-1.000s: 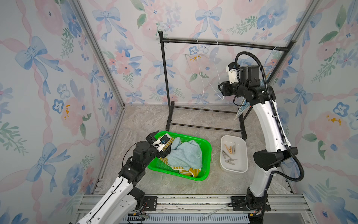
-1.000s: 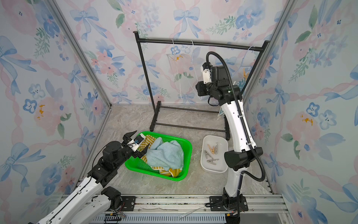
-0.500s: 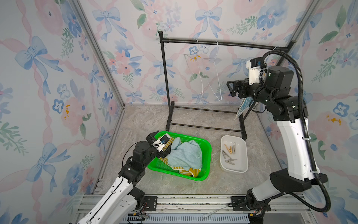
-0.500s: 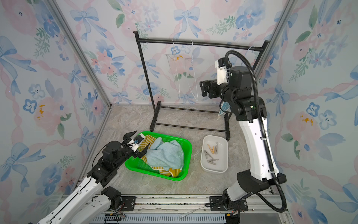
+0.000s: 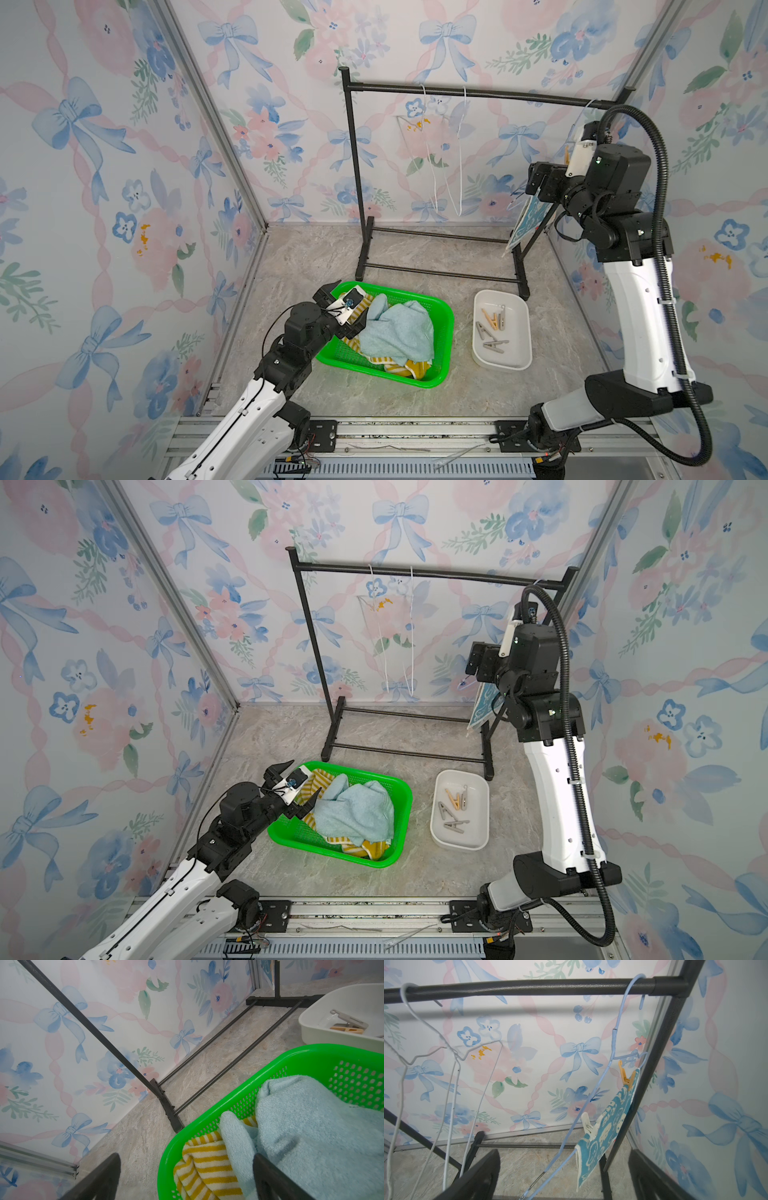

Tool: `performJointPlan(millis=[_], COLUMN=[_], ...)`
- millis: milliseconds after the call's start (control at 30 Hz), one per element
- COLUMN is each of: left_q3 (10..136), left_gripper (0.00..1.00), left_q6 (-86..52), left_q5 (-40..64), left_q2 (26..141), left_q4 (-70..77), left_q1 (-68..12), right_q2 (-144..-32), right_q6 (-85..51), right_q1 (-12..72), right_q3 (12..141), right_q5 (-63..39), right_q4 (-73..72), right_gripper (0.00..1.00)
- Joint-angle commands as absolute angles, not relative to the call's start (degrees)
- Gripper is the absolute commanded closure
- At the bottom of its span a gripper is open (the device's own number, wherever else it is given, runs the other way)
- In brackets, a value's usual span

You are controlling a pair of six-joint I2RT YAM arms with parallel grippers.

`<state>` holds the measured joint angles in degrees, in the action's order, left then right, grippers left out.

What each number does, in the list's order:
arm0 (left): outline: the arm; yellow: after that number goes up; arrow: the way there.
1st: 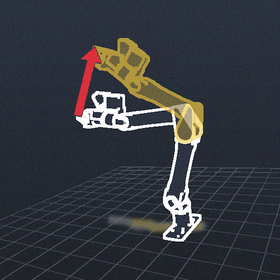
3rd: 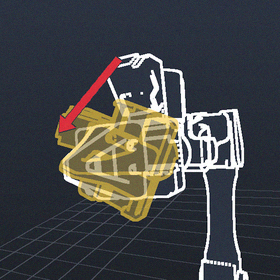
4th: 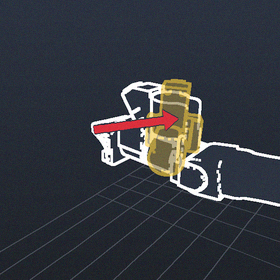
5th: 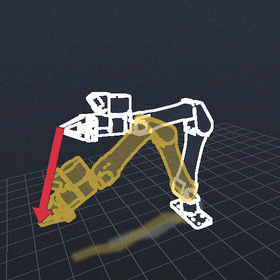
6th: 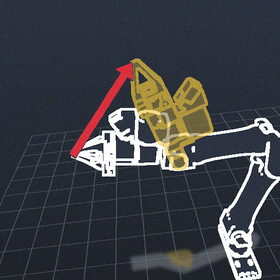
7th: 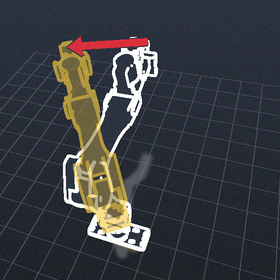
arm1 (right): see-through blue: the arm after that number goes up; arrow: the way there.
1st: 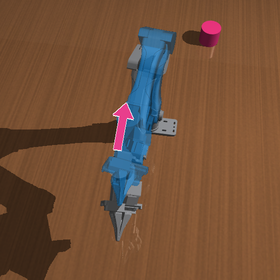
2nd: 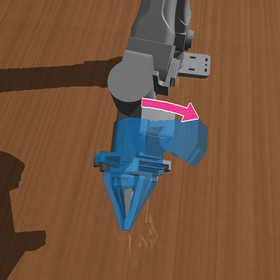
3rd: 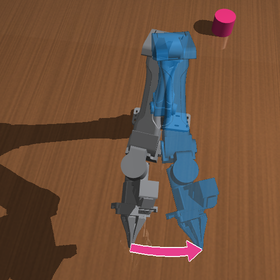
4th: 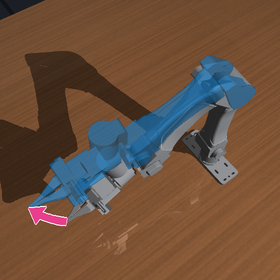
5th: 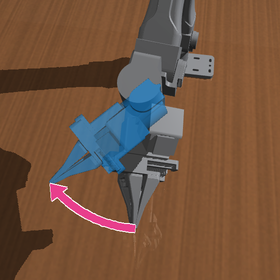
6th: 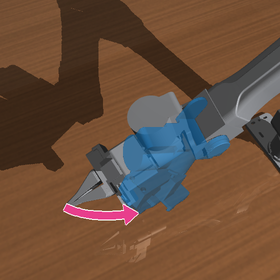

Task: Remove the clothespins securing towels to the hanger
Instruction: Place the hanger on the clothesline, then pick up the hanger from the clothesline.

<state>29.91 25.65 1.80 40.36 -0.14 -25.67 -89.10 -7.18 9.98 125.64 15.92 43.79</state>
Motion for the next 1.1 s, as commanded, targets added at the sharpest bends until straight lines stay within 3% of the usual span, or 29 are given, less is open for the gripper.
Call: performJointPlan(millis=[0, 233, 567, 800, 1067], left_q3=[30.16, 30.34, 30.39, 30.59, 30.66], left_gripper=[0.02, 0.02, 0.02, 0.02, 0.02], left_q6=[24.82, 24.94, 25.05, 25.08, 24.97], left_q5=[2.52, 2.59, 2.43, 2.55, 2.66], left_q2=[40.77, 41.66, 42.17, 42.7, 42.39], left_q4=[-0.18, -0.59, -0.79, -1.14, -1.23], left_q1=[-25.16, -25.05, -24.96, -24.79, -24.76], right_q2=[-93.09, -105.0, -111.92, -113.33, -114.33], right_q6=[-9.02, -9.04, -10.18, -9.51, -9.89], right_q1=[8.11, 5.13, 3.26, 3.06, 2.81], right_q3=[130.89, 145.54, 151.65, 151.7, 151.59], right_q5=[17.94, 17.53, 15.68, 13.43, 11.62], right_q4=[46.49, 51.32, 52.12, 52.68, 53.96], right_gripper=[0.03, 0.0, 0.23, 0.45, 0.59])
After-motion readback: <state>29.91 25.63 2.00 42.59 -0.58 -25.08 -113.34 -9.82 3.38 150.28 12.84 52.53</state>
